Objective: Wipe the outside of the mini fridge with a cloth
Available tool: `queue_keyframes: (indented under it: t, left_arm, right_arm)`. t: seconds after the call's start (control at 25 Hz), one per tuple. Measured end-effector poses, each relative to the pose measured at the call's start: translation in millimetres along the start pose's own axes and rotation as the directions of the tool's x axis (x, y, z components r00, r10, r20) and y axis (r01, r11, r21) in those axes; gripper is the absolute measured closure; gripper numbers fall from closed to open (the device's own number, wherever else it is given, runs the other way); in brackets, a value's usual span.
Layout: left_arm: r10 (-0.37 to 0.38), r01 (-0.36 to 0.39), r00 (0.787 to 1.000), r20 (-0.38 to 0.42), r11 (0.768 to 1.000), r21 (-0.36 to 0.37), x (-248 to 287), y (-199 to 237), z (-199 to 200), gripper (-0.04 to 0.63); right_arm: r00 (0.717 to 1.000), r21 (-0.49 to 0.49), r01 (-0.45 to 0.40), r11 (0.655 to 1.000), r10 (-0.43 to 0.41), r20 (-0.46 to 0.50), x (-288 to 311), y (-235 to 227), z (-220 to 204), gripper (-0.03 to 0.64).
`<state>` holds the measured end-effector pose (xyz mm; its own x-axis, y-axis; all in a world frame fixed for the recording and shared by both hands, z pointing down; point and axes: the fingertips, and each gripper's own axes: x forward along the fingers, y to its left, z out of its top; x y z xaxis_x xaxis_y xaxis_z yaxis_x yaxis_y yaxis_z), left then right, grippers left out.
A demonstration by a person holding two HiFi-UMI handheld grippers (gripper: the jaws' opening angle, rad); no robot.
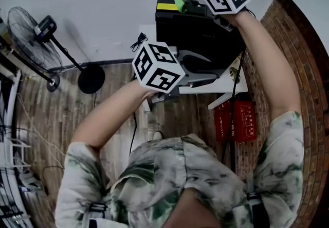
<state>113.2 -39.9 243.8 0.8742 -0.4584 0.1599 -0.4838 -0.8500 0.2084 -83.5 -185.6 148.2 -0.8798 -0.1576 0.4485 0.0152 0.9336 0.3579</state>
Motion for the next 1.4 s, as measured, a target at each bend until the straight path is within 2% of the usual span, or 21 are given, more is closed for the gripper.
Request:
queue_keyframes:
  t: [0.24, 0.52, 0.84, 1.4]
  left_arm:
    - [-0.019, 0.019, 1.0, -0.002, 0.999, -0.028, -4.4, 27.8, -2.1, 0.459]
    - [-0.033, 0.033, 0.999, 0.008, 0.999, -0.04, 13.4, 49.1, 5.5, 0.459]
    - [-0.095, 0.095, 0.995, -0.007, 0.995, -0.027, 46.7, 57.4, 18.4, 0.459]
    - [-0.153, 0.153, 0.988, -0.014, 0.988, -0.006, 81.9, 68.0, 36.5, 0.459]
  right_arm:
    - [0.997, -0.043, -0.02, 0.999, 0.017, -0.08, 61.4, -8.9, -7.0, 0.503]
    - [0.985, -0.061, -0.042, 0.997, 0.031, -0.172, 67.7, -33.2, -38.4, 0.505]
    - [0.963, -0.029, 0.005, 1.0, -0.012, -0.268, 11.3, -86.0, -105.1, 0.505]
    - [0.923, 0.025, 0.147, 0.989, -0.128, -0.362, -79.7, -148.5, -184.8, 0.505]
